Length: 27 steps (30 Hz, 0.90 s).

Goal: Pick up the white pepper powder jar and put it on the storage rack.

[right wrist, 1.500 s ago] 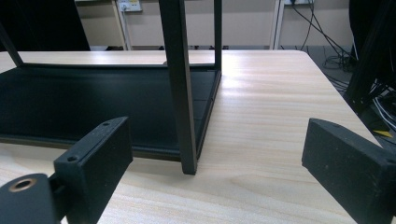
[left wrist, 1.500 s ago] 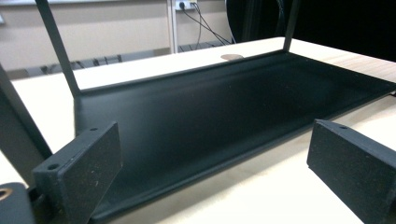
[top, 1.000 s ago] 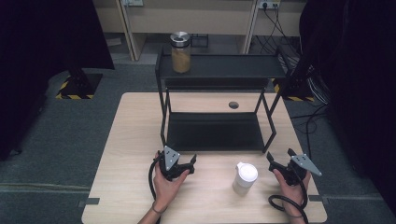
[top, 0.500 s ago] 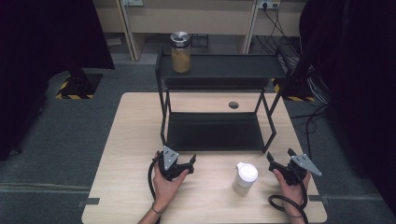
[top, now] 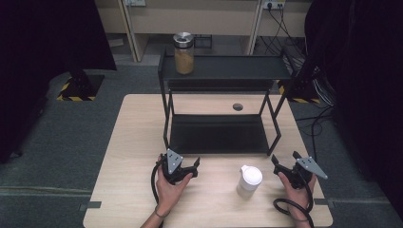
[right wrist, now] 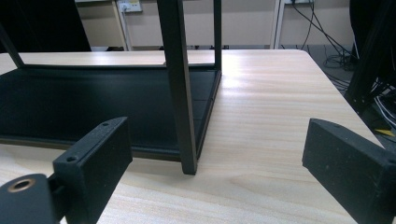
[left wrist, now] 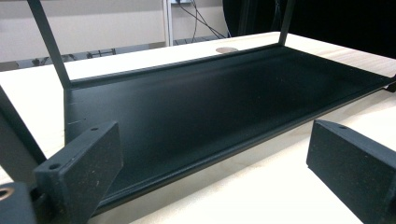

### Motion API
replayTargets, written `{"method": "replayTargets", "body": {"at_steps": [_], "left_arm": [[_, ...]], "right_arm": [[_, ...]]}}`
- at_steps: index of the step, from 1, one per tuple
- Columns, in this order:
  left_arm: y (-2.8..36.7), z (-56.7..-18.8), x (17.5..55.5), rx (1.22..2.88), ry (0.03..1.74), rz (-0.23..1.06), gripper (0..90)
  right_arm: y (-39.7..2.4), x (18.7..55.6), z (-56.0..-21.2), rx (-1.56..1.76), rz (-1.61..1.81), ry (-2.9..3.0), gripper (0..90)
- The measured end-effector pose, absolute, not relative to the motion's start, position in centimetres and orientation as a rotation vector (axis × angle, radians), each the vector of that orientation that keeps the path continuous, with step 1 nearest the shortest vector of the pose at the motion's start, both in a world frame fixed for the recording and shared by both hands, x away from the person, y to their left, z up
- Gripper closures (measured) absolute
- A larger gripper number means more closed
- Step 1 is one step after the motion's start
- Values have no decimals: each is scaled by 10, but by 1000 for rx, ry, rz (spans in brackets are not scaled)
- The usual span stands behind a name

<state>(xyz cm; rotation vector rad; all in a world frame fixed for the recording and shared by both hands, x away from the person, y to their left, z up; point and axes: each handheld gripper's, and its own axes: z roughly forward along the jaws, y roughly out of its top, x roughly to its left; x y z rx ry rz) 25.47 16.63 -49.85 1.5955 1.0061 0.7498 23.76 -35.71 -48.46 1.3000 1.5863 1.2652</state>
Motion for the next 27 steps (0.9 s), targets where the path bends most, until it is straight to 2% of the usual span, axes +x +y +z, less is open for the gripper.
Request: {"method": "replayTargets", "body": {"at_steps": [27], "left_arm": [[166,-499,254,1596,1003,746,30]], "right_arm": [[-367,231,-484,1310,1384,1547,32]]}}
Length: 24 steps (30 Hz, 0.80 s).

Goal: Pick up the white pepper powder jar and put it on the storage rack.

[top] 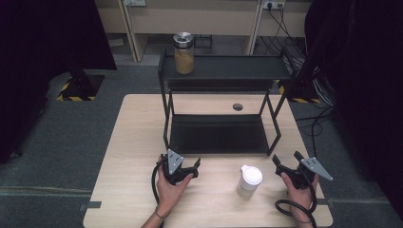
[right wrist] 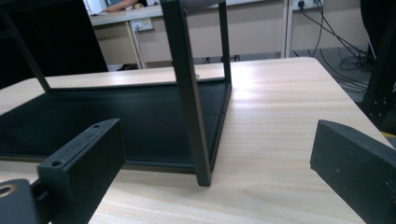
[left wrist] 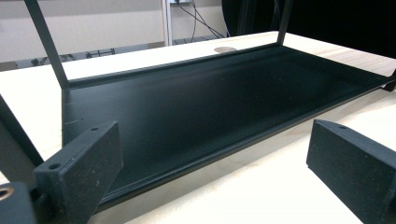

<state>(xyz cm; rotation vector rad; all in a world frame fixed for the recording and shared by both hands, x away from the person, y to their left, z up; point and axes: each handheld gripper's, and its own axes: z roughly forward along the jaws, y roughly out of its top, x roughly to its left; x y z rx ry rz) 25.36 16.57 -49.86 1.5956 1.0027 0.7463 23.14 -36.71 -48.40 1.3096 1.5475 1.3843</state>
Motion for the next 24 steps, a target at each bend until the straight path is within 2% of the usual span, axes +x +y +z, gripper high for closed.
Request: {"method": "replayTargets", "body": {"at_steps": [24], "left_arm": [[166,-498,254,1598,1003,745,29]], "right_arm": [[-363,210,-464,1197,1522,1557,31]]}}
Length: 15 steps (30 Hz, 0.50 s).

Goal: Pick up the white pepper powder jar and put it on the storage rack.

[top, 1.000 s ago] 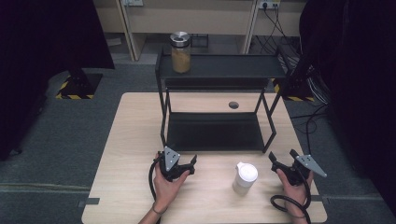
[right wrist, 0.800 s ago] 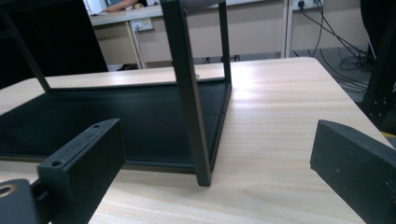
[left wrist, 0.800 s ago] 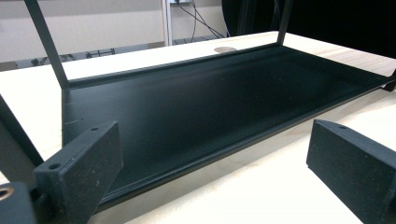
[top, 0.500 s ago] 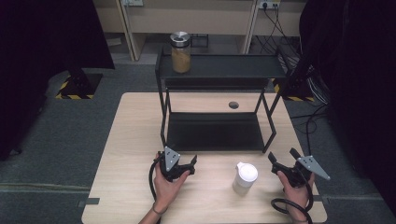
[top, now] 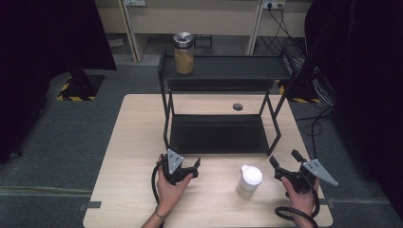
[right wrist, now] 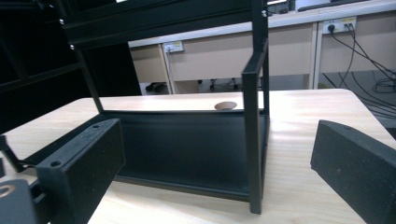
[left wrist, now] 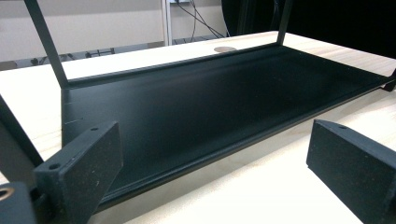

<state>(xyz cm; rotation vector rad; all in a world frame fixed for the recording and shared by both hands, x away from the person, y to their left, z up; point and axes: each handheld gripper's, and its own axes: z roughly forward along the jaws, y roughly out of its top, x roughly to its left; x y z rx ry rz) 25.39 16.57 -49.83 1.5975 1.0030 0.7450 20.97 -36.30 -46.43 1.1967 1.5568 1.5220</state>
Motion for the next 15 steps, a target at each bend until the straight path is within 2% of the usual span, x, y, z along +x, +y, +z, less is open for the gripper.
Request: {"method": "replayTargets", "body": {"at_steps": [15], "left_arm": [[166,-498,254,1597,1003,744,29]], "right_arm": [[-351,191,-453,1090,1602,1591,31]]}}
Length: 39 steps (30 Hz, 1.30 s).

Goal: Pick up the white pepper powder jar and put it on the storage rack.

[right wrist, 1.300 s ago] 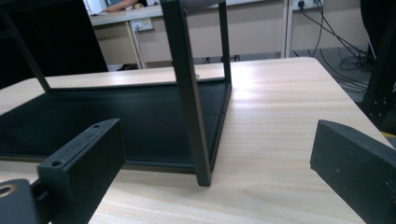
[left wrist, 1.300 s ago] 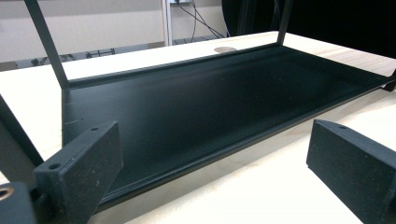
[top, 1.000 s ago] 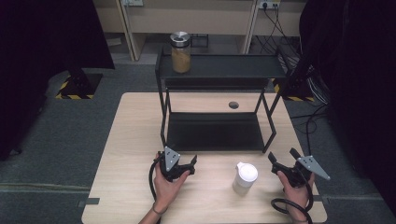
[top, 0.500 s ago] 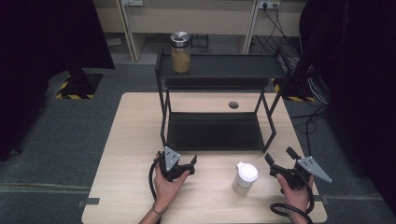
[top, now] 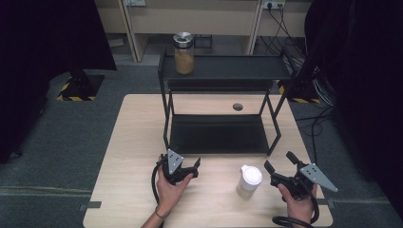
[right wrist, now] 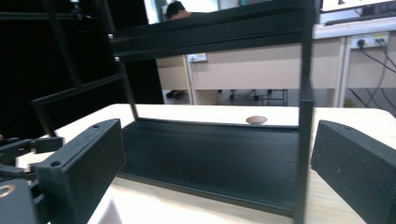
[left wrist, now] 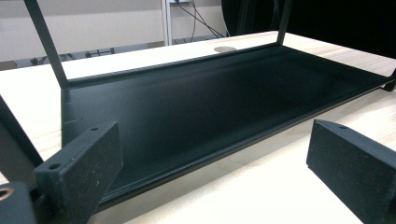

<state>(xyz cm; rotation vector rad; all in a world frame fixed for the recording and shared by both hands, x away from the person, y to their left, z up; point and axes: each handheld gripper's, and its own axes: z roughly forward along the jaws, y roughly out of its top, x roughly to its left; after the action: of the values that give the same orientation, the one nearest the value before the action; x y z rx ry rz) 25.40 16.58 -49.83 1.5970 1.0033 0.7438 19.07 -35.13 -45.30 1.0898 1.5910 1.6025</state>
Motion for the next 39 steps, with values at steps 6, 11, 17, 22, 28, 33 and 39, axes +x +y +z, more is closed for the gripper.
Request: {"method": "replayTargets", "body": {"at_steps": [6,11,17,22,28,33,39], "left_arm": [[166,-498,254,1597,1003,744,29],[166,-498,254,1598,1002,744,29],[166,-499,254,1596,1002,743,29],[166,-498,254,1597,1002,741,28],[166,-498,254,1597,1002,742,28],[166,-498,254,1598,1004,741,28],[166,-498,254,1596,1005,740,28]], "right_arm": [[-343,182,-446,1027,1633,1621,31],[-335,176,-442,987,1631,1663,31],[-323,171,-441,966,1603,1742,33],[-316,169,-442,956,1578,1773,37],[-312,169,-446,984,1550,1805,43],[-308,170,-448,984,1530,1835,48],[-304,173,-452,1012,1492,1883,61]]}}
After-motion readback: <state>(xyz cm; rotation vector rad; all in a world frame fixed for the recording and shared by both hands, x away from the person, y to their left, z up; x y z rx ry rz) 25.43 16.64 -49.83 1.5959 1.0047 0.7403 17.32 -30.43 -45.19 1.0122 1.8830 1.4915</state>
